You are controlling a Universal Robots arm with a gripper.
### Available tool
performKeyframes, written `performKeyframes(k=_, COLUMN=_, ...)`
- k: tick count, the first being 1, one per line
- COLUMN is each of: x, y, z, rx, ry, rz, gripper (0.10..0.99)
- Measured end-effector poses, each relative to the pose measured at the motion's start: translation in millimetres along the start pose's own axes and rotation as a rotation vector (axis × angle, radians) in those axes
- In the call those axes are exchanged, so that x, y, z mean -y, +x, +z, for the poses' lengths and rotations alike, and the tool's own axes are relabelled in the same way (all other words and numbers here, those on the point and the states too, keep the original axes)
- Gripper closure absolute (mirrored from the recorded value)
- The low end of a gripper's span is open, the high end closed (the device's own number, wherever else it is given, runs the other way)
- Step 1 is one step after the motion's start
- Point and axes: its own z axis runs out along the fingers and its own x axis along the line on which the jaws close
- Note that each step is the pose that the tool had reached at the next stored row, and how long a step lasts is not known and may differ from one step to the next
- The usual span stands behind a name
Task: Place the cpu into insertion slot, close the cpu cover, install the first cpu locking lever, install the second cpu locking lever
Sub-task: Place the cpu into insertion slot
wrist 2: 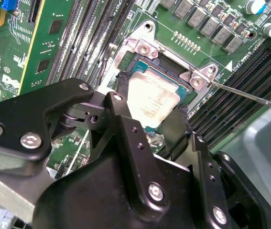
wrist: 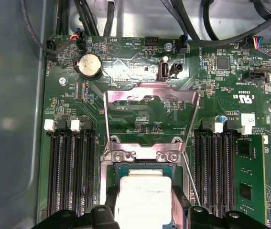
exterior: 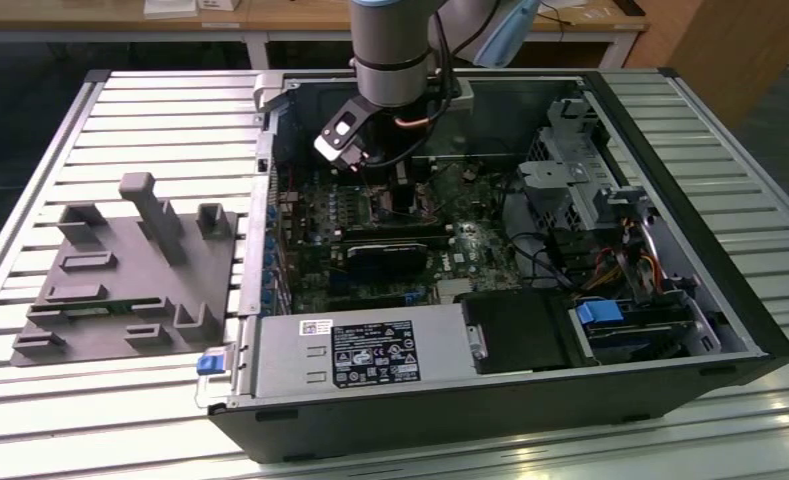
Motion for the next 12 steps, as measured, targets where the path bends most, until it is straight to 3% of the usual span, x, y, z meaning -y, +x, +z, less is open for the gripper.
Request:
performKeyframes(k=8, x=-0.1, y=0.0, z=-0.5, rx=0.0000, ry=0.000, rz=0.000, gripper=0.545)
performKeyframes(k=9, x=-0.1, y=0.0, z=-0.6, rx=0.0000, ry=0.000, rz=0.000, gripper=0.478)
performKeyframes(k=12, x=-0.1, y=0.0, z=-0.8, rx=0.0000, ry=0.000, rz=0.000, gripper=0.478)
